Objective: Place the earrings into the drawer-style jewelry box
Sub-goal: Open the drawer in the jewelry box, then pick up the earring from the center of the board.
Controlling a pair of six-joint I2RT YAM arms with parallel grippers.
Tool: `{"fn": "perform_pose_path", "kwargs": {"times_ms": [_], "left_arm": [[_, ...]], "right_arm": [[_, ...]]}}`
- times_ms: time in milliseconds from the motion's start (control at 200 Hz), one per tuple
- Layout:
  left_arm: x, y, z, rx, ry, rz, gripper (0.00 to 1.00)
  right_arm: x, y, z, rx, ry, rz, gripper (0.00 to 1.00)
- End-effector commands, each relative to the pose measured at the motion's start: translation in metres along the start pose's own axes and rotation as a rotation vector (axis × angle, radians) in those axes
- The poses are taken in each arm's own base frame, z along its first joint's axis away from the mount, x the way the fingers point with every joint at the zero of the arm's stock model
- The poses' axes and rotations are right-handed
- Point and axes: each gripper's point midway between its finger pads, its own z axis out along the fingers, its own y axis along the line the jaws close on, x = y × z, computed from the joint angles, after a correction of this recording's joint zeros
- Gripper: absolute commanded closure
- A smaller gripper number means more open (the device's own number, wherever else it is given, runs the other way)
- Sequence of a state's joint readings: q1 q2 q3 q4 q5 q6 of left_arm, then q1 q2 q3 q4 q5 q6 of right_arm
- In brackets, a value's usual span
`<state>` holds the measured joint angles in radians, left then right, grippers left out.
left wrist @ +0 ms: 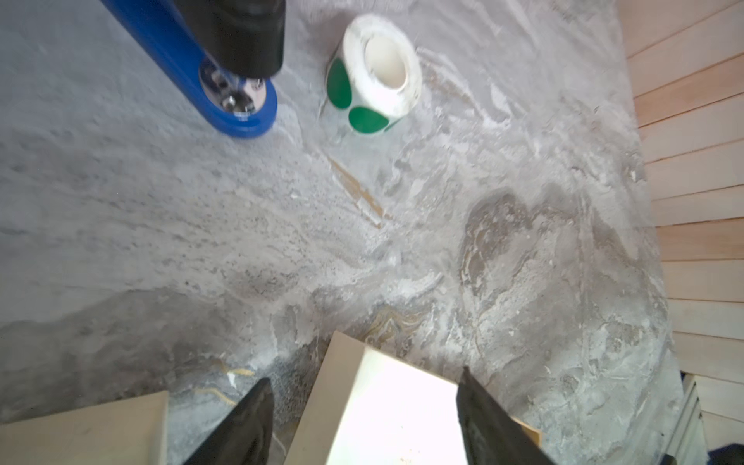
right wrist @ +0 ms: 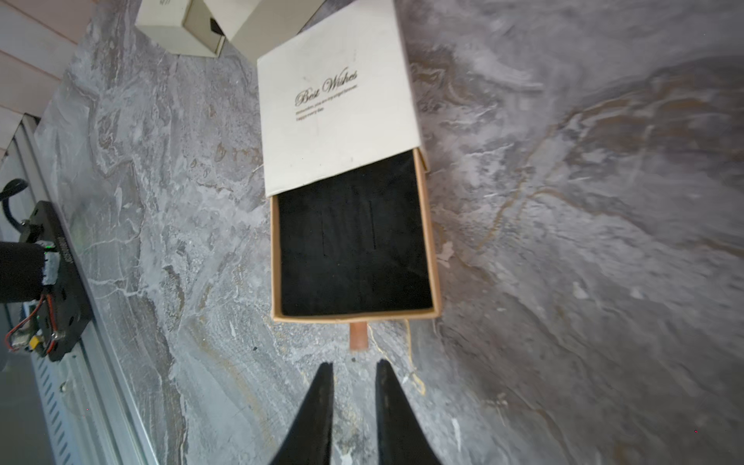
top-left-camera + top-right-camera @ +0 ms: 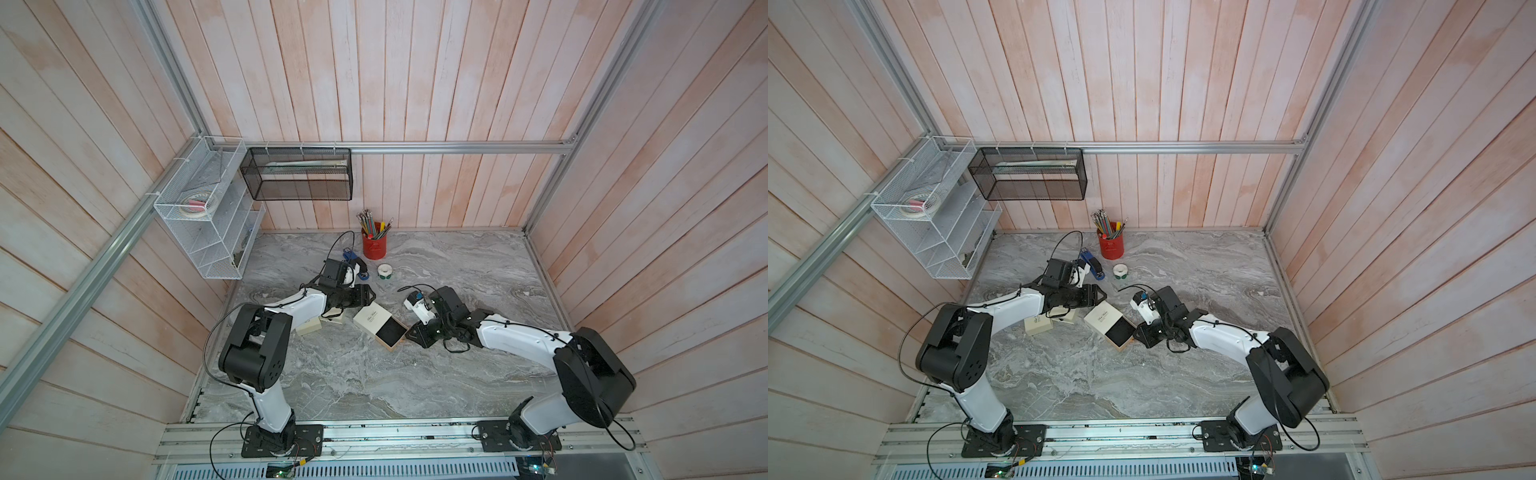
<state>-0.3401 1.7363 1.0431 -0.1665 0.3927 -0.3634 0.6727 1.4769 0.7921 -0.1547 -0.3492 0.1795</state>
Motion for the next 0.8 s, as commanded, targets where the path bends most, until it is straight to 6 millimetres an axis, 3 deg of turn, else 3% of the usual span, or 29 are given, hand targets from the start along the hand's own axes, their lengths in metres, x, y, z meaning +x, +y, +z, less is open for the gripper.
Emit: {"fn": "perform_pose_path", "kwargs": {"times_ms": [0,120,220,445,595,795], "left_arm": [[-0.01,-0.017,-0.019,0.037,-0.068,0.036,0.26],[0.009,-0.034,-0.03,0.061,-0.096,0.064,0.25],[0.028,-0.053,-0.036,0.092,-0.116,0.076,0.25],[0.074,-0.089,-0.029,0.129,-0.107,0.11,0.25],[0.086,-0.1,-0.027,0.157,-0.127,0.107,0.26],[0.1,-0.11,-0.02,0.128,-0.128,0.141,0.26]], "right_arm": [[0.015,-0.038,-0.01,0.144,0.043,0.122,0.79],[0.022,-0.05,-0.015,0.141,0.09,0.158,0.8],[0.029,-0.045,-0.01,0.092,0.155,0.153,0.8],[0.032,-0.051,-0.003,0.107,0.204,0.151,0.79],[0.024,-0.052,0.0,0.119,0.199,0.247,0.77],[0.015,-0.062,-0.004,0.269,0.141,0.463,0.77]]}}
